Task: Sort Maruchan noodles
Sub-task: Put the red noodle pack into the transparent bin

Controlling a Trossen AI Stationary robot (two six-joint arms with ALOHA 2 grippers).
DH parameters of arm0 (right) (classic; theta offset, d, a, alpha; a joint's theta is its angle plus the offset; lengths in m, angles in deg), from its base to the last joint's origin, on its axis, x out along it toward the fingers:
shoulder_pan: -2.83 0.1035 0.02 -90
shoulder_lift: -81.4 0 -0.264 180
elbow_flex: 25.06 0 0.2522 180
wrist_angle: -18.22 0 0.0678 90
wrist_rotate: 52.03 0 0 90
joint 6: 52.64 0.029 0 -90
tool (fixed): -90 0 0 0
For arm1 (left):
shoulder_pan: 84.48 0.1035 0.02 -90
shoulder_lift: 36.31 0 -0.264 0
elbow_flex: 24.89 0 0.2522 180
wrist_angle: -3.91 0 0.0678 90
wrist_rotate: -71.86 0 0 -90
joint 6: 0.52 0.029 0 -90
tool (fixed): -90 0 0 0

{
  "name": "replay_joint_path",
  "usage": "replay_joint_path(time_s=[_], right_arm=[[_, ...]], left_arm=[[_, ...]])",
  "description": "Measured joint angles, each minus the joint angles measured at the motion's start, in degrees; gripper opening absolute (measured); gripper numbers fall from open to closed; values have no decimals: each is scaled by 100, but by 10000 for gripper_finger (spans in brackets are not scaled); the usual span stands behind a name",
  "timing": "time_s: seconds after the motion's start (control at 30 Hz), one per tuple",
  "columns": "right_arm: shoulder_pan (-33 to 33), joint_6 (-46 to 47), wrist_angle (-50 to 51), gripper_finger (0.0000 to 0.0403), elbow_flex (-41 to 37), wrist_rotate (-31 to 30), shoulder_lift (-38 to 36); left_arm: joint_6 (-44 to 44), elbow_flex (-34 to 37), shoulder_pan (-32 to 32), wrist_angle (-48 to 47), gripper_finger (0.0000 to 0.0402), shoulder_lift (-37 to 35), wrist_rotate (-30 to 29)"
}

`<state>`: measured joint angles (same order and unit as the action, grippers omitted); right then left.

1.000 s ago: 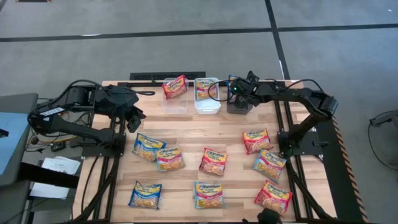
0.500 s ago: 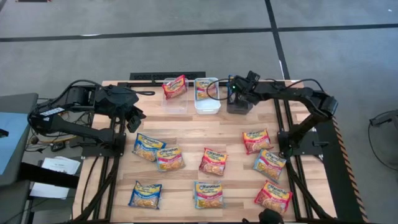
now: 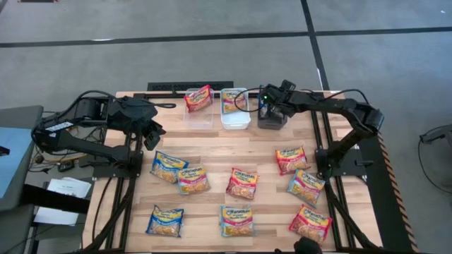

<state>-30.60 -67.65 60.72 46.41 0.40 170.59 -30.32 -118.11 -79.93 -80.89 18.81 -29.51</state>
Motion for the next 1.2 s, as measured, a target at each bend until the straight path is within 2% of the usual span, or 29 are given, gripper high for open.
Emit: replay_joint_path(time_s=[0.33, 0.57, 0.7, 0.9, 1.03, 1.2], right_arm=[[445, 484, 913, 210, 396, -50, -596], [1045, 713, 1433, 210, 714, -51, -1114], [1457, 883, 1594, 210, 939, -51, -1352], [2136, 1736, 1899, 210, 1275, -12, -1659], [2668, 2397, 2174, 210, 1368, 6, -1821], [3354, 3025, 2354, 210, 1384, 30, -2003]], left_arm=[[364, 4, -1, 2, 124, 42, 0], [659, 4, 36, 47, 154, 37, -43], [1065, 4, 272, 519, 179, 39, -429], [1763, 4, 500, 1522, 190, 39, -382], [1961, 0, 495, 1974, 188, 148, 171], [1974, 2, 426, 1878, 188, 436, 799]])
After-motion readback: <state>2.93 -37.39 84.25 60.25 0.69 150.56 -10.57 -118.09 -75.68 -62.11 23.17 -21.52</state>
